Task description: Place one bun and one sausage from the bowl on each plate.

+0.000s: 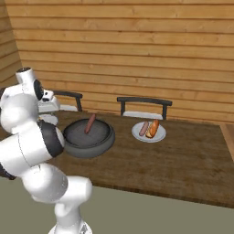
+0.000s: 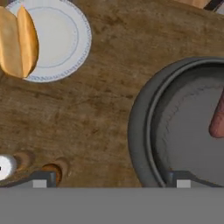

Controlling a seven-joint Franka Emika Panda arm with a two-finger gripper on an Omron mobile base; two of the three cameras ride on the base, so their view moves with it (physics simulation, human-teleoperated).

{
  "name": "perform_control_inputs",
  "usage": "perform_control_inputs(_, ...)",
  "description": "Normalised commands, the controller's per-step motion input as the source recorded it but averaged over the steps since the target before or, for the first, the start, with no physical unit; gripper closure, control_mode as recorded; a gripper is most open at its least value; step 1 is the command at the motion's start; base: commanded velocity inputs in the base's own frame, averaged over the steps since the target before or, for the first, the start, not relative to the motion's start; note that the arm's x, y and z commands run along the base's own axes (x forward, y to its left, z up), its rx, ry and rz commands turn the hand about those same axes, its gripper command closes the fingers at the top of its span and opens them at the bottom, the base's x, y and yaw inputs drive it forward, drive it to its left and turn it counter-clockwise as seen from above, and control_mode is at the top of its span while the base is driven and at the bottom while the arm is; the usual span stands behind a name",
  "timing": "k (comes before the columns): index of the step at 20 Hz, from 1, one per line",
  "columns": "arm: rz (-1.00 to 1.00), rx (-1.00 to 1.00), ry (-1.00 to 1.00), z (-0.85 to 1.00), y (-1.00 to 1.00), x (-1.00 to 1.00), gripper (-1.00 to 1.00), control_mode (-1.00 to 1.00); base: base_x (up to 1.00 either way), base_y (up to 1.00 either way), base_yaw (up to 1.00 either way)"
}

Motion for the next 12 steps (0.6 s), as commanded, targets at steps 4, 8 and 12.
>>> perform_control_inputs(4,-0.25,0.08,-0.01,0.63,-1.00,-0.53,-1.00,-1.00,0.00,0.00,0.00)
perform_control_inputs(8,-0.29,0.00,0.00,-0.11,-1.00,-0.04,-1.00,-1.00,0.00,0.00,0.00)
perform_control_inputs(12,-0.17,0.01,0.03,-0.29,-0.98,0.02,-1.00,-1.00,0.00,0.00,0.00)
